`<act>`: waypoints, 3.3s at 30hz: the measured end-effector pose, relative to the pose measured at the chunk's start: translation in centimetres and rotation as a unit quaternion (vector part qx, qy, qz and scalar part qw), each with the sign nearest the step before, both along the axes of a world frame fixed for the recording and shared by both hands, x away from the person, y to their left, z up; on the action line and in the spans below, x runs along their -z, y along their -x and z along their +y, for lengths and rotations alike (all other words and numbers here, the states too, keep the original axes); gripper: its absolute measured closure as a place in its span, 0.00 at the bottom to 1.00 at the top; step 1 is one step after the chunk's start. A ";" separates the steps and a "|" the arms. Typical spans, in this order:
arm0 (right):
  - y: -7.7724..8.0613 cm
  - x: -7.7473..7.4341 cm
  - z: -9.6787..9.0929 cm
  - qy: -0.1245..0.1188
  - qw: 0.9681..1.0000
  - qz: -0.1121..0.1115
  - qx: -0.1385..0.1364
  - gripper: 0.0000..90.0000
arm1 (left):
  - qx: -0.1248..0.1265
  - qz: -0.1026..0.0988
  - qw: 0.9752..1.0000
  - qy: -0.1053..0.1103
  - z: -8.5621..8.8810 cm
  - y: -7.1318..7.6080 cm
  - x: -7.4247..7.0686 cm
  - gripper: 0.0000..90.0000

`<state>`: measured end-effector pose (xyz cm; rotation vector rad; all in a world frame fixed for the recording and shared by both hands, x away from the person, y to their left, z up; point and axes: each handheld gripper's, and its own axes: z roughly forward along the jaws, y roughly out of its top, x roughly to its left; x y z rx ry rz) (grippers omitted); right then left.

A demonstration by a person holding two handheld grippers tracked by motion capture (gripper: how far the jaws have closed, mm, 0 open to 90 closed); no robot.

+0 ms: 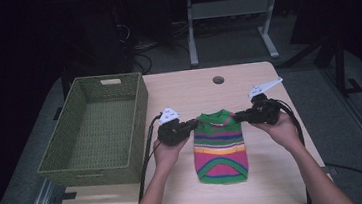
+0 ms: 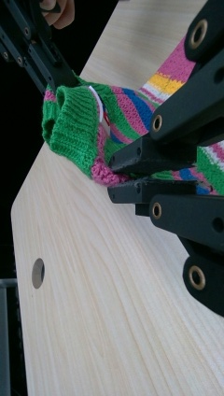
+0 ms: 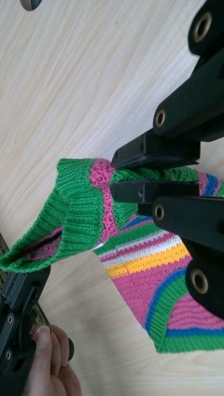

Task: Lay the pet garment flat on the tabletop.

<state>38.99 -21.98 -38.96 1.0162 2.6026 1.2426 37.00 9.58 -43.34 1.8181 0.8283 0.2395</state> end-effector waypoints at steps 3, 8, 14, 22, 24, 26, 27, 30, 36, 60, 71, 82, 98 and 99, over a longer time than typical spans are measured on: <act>-0.4 0.4 -0.1 -0.002 1.000 0.002 0.004 0.91 | -0.002 0.005 1.000 -0.004 -0.1 -0.5 0.2 0.93; -1.2 0.9 -0.3 -0.005 0.999 -0.010 0.035 0.87 | -0.009 0.005 1.000 -0.006 -0.7 -0.9 0.1 0.90; -2.8 1.9 -1.0 -0.025 0.994 -0.008 0.102 0.58 | -0.030 0.018 0.999 -0.012 -0.7 -1.2 -0.1 0.71; -2.3 2.9 -1.7 -0.016 0.995 0.008 0.097 0.55 | -0.021 0.018 0.999 -0.017 -0.7 -0.4 0.1 0.69; -2.1 3.0 -1.7 -0.013 0.996 0.016 0.088 0.56 | -0.017 0.019 0.999 -0.021 -0.7 -0.3 0.1 0.68; -2.0 2.9 -1.7 -0.011 0.997 0.016 0.078 0.57 | -0.010 0.022 1.000 -0.018 -0.8 -0.2 0.1 0.68; -1.9 2.8 -1.7 -0.013 0.997 0.019 0.075 0.57 | -0.007 0.020 1.000 -0.021 -0.8 -0.1 0.2 0.68; -1.8 2.6 -1.8 -0.018 0.997 0.018 0.067 0.57 | -0.002 0.019 0.999 -0.031 -0.9 0.2 0.2 0.66; -1.5 2.9 -2.0 -0.029 0.998 0.040 0.041 0.51 | 0.015 0.019 0.999 -0.023 -0.7 0.8 0.1 0.59; 1.7 3.7 -4.8 -0.051 0.997 0.055 0.006 0.38 | 0.045 0.040 0.998 -0.029 0.2 3.4 0.1 0.31; 3.4 4.2 -5.6 -0.054 0.997 0.055 0.002 0.36 | 0.050 0.041 0.997 -0.036 0.9 4.9 0.6 0.30; 4.6 4.5 -6.6 -0.055 0.997 0.055 0.007 0.34 | 0.058 0.057 0.996 -0.031 1.6 6.3 1.4 0.27; 6.7 5.2 -8.4 -0.058 0.997 0.055 0.019 0.33 | 0.074 0.056 0.995 -0.035 2.0 7.4 1.3 0.27; 6.9 5.2 -8.5 -0.059 0.996 0.056 0.022 0.32 | 0.075 0.056 0.995 -0.036 2.0 7.5 1.3 0.27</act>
